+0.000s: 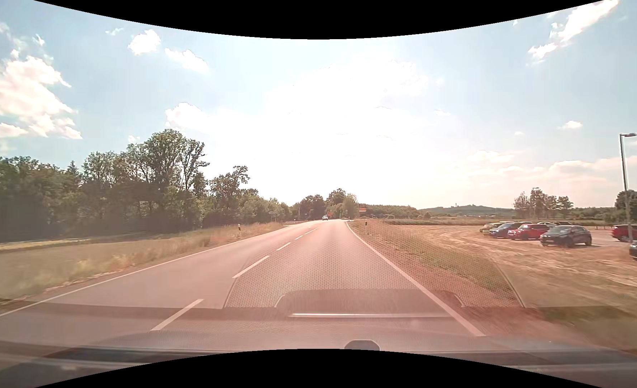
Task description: Follow the waypoints while adhering to traffic rules and regulations
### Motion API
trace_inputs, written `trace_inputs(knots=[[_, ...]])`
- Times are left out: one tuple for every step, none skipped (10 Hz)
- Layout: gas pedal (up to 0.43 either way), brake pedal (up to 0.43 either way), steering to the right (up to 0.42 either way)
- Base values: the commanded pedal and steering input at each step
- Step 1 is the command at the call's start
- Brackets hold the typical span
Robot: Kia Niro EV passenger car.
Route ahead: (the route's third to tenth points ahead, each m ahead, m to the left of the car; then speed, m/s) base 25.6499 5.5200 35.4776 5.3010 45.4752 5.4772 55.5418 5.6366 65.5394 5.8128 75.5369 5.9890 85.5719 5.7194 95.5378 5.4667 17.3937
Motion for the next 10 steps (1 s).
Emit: trace_inputs(knots=[[0.209,0.0,0.0],[0.209,0.0,0.0],[0.209,0.0,0.0],[0.22,0.0,0.001],[0.22,0.0,0.001],[0.22,0.0,0.001],[0.22,0.0,0.001],[0.22,0.0,0.001],[0.22,0.0,0.001],[0.22,0.0,0.001]])
